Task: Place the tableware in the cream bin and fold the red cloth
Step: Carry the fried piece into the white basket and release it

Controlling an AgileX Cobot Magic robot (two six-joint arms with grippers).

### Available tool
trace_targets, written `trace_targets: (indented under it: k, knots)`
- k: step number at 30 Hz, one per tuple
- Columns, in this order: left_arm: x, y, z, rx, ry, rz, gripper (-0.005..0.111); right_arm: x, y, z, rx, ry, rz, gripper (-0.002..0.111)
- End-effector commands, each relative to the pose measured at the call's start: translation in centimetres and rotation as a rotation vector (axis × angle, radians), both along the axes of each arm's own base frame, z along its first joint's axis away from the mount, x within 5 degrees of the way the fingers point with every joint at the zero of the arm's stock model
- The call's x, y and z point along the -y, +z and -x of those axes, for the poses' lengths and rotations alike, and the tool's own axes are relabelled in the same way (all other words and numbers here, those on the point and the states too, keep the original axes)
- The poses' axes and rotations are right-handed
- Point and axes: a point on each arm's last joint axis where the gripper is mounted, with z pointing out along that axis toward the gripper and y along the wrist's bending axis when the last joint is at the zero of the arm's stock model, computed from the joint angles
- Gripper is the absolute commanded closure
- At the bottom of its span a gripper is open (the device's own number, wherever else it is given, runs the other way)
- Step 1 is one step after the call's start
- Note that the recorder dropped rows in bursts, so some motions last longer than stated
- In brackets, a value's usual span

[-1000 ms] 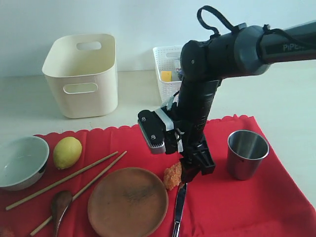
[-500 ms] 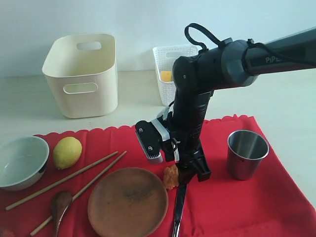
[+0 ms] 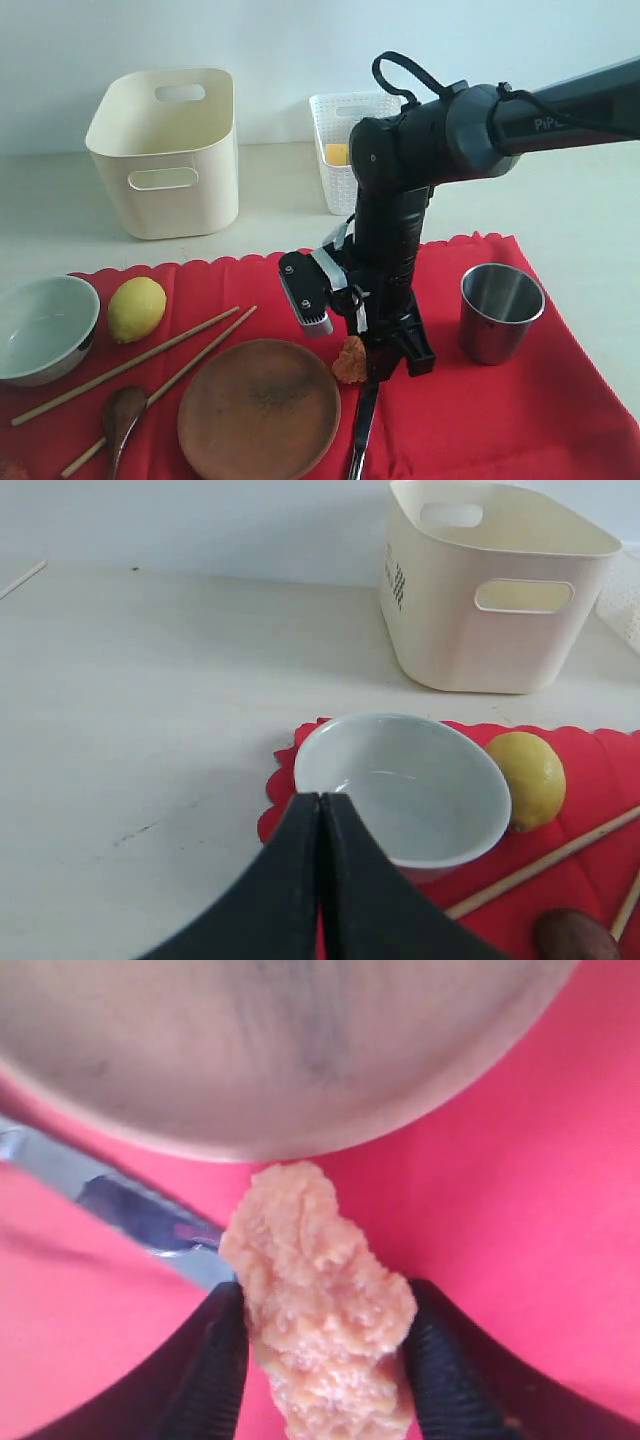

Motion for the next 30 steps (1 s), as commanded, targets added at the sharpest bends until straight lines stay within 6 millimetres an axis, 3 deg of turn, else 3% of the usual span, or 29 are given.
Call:
trace_targets:
  k: [1,6,10,16,20,25,30]
  knots:
    - [0.0,0.2,0.0,0.011,0.001,-0.004,0.107,0.6,2.5,0.8,-0.023,0.016,0.027,0.107]
    - [0.0,0.2,0.0,0.011,0.001,-0.004,0.107,0.9,5.8,0.9,0.060,-0.056,0.002,0.108]
    - [0.0,0.2,0.0,0.011,0.001,-0.004,0.107,0.9,9.2,0.4,0.201,-0.225,-0.061,0.108]
    - [0.0,0.2,0.0,0.011,0.001,-0.004,0.107,0.9,15.0,-3.2,0.571,-0.654,-0.233,0.108]
    - [0.0,0.2,0.0,0.011,0.001,-0.004,0.107,1.5,17.7,-5.5,0.656,-0.824,-0.371,0.108]
    - [0.0,0.2,0.0,0.011,0.001,-0.004,0.107,3.0,18.8,-8.9,0.542,-1.020,-0.502,0.108]
    - [0.0,0.2,0.0,0.011,0.001,-0.004,0.107,4.9,17.5,-12.9,0.375,-1.193,-0.571,0.108]
